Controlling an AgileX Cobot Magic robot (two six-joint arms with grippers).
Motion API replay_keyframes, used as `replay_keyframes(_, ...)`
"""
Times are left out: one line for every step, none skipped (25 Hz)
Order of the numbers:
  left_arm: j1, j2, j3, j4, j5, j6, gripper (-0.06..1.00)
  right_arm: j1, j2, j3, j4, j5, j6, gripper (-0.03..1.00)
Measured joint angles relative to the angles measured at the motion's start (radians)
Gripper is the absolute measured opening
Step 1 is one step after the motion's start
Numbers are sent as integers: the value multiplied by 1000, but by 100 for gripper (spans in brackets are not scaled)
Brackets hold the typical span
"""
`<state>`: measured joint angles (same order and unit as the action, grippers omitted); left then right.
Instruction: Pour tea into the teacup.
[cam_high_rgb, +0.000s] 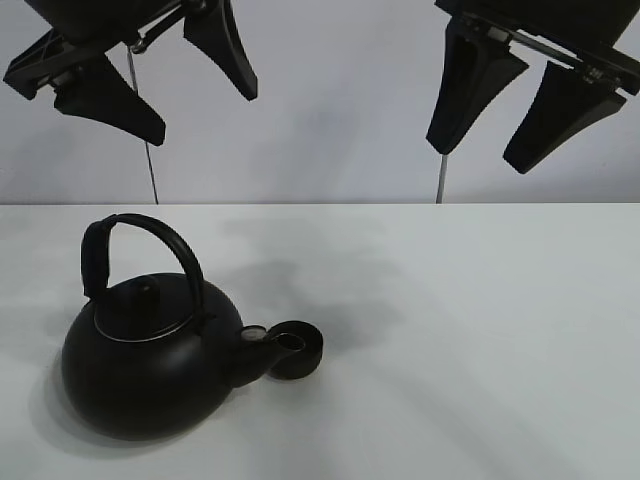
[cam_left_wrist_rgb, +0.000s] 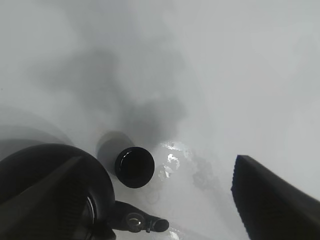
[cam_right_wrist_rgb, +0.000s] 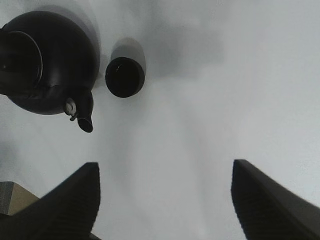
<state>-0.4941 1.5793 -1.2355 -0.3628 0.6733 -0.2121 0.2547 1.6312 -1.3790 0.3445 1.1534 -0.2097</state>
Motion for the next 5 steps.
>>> replay_keyframes(0,0,0,0,0,0,57,0,0,0,0,0,0,51)
replay_keyframes(0,0,0,0,0,0,57,0,0,0,0,0,0,51)
replay_keyframes(0,0,0,0,0,0,57,0,0,0,0,0,0,51)
replay_keyframes(0,0,0,0,0,0,57,0,0,0,0,0,0,51)
replay_keyframes(0,0,0,0,0,0,57,0,0,0,0,0,0,51)
